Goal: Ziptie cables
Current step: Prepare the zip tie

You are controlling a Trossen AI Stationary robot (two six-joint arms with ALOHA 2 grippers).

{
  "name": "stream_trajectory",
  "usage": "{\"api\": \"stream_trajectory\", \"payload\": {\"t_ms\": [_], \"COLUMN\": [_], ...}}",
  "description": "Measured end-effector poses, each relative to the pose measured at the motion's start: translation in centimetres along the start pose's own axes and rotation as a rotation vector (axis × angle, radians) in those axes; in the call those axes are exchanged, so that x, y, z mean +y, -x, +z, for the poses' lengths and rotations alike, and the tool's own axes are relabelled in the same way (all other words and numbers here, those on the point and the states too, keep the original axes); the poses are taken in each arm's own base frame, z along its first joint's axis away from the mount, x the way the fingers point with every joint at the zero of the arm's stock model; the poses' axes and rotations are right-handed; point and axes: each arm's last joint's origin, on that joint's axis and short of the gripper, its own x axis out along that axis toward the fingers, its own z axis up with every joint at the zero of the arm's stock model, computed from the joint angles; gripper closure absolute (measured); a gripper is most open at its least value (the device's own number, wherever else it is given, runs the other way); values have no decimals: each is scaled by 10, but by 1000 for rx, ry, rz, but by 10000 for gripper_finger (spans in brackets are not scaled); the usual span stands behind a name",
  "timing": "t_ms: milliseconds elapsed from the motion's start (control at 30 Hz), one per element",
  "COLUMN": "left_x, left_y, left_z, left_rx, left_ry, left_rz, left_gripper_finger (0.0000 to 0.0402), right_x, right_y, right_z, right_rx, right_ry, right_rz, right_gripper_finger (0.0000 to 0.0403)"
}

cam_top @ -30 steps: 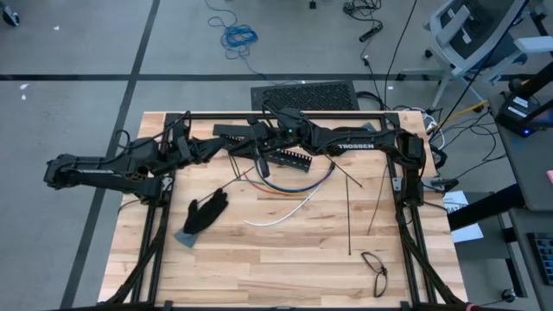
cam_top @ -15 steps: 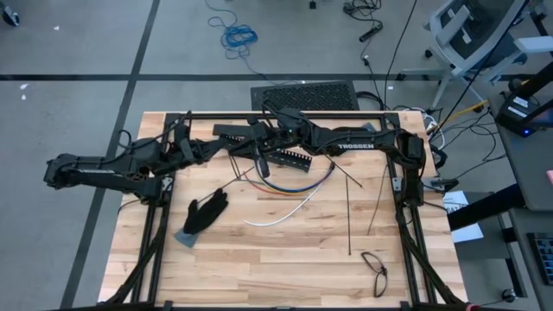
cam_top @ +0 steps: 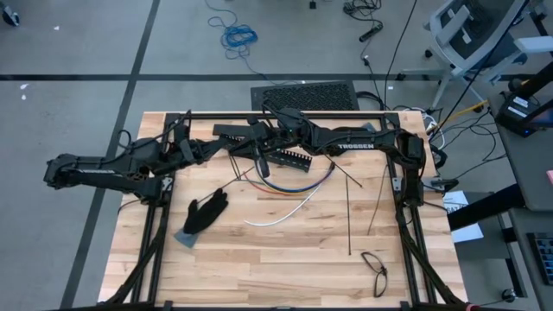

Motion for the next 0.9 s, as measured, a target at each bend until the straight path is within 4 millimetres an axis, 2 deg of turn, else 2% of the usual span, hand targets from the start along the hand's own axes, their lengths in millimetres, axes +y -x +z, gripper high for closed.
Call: {"api": "stream_trajectory", "payload": {"t_ms": [900], "left_x": [-2], "left_y": [0], "left_z": [2], "left_rx": [-31], "left_ry": [-1], "left_rz": [-8], "left_gripper_finger": [401], "right_x": [1], "right_y": [0], "right_z": [0], "right_rx": [10], "right_ry": [-30], "right_rz": [25], "right_gripper_finger": [403]}}
